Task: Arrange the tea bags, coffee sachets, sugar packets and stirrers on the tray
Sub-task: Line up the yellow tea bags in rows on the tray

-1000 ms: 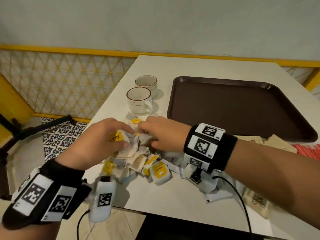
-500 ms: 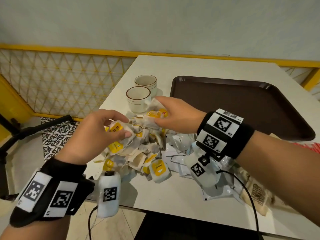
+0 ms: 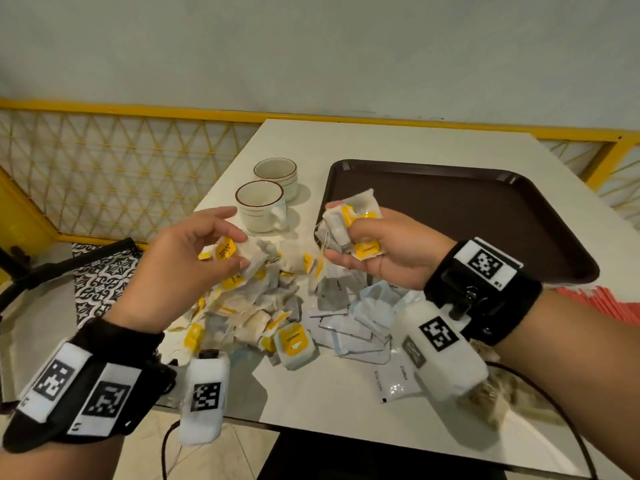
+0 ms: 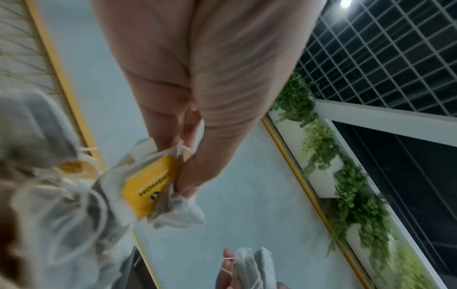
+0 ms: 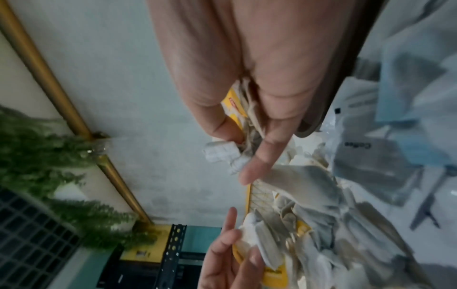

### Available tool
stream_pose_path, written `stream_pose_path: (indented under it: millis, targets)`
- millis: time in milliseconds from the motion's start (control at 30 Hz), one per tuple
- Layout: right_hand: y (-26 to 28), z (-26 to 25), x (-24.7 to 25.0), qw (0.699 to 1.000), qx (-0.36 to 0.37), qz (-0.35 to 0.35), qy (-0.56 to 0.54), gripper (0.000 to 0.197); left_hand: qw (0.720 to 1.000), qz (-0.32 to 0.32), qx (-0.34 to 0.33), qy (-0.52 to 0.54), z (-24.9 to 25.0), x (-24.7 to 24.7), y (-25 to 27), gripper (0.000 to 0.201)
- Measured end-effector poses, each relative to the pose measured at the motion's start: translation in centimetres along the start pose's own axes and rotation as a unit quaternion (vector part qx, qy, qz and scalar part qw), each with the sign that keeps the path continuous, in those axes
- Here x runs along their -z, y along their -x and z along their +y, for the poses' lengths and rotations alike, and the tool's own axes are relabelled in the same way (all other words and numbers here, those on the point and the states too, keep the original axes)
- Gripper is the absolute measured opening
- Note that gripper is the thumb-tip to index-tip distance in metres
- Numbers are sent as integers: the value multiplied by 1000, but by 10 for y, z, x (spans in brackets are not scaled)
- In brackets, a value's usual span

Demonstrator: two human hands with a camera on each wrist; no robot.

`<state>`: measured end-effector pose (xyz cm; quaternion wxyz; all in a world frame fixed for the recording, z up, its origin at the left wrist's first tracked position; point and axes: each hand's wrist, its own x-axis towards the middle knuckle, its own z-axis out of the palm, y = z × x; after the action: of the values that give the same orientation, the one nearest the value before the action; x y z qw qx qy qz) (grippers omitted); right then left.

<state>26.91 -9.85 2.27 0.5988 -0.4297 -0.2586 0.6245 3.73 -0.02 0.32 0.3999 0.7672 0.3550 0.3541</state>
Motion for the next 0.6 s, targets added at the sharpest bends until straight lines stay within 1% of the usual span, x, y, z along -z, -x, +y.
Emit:
stream_pose_path:
  millis: [100,200,300,367,433,500,600]
  targets:
    - [12,-8,15,997,4,9,-81,33,999,-13,-17,-29,10,-5,-5,28]
    - [21,-16,29,989,0,12,-148,30,997,-48,-34,-56,19,-4,-15,34]
    - [29,-23,42,986,-11,20,-163,28,997,-62,-49,-16,43,-10,-30,42]
    - [35,-28,47,984,-7,18,-177,20,995,-78,-55,29,69,-20,-43,41]
    - [40,-33,50,987,7,23,-159,15,990,-100,-63,77,94,-35,-57,33]
    - [44,-36,53,993,30,36,-111,22,986,-117,-75,93,113,-56,-68,26]
    - [50,-40,58,993,66,76,-62,26,982,-134,-93,92,129,-91,-79,28]
